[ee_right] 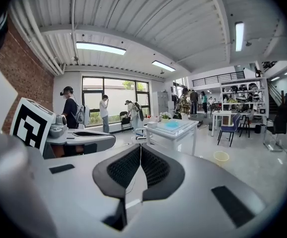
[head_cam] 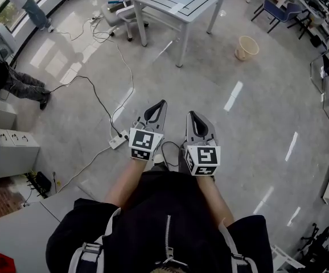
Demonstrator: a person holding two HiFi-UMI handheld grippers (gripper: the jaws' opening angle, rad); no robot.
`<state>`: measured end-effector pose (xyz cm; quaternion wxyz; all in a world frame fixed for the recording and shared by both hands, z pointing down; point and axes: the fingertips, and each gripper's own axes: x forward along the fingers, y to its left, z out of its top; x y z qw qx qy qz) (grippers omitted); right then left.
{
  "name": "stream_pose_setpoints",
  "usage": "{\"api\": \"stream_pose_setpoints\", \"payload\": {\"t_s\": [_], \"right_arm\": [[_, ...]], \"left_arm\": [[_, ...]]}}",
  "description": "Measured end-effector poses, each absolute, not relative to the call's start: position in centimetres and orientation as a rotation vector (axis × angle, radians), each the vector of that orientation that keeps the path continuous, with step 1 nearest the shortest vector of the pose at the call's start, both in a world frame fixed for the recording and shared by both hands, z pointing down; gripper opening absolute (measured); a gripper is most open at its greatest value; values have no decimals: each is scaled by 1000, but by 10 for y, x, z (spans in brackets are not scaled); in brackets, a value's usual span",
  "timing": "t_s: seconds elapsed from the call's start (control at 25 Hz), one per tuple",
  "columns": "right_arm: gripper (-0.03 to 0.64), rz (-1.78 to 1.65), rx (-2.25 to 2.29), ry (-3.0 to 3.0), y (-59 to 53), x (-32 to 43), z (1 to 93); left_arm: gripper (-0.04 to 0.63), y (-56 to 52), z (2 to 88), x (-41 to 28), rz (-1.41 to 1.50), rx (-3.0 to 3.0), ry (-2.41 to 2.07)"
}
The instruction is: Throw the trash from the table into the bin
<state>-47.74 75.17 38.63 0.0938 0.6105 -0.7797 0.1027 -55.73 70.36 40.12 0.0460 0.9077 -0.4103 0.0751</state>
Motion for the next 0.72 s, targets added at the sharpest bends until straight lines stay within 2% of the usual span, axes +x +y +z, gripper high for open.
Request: {"api": "stream_pose_setpoints", "payload": {"t_s": [0.72], "right_arm": [[11,317,1623,-2452,612,-416,374]], "left_arm": [[5,576,393,-483,285,2692,-1352]]}}
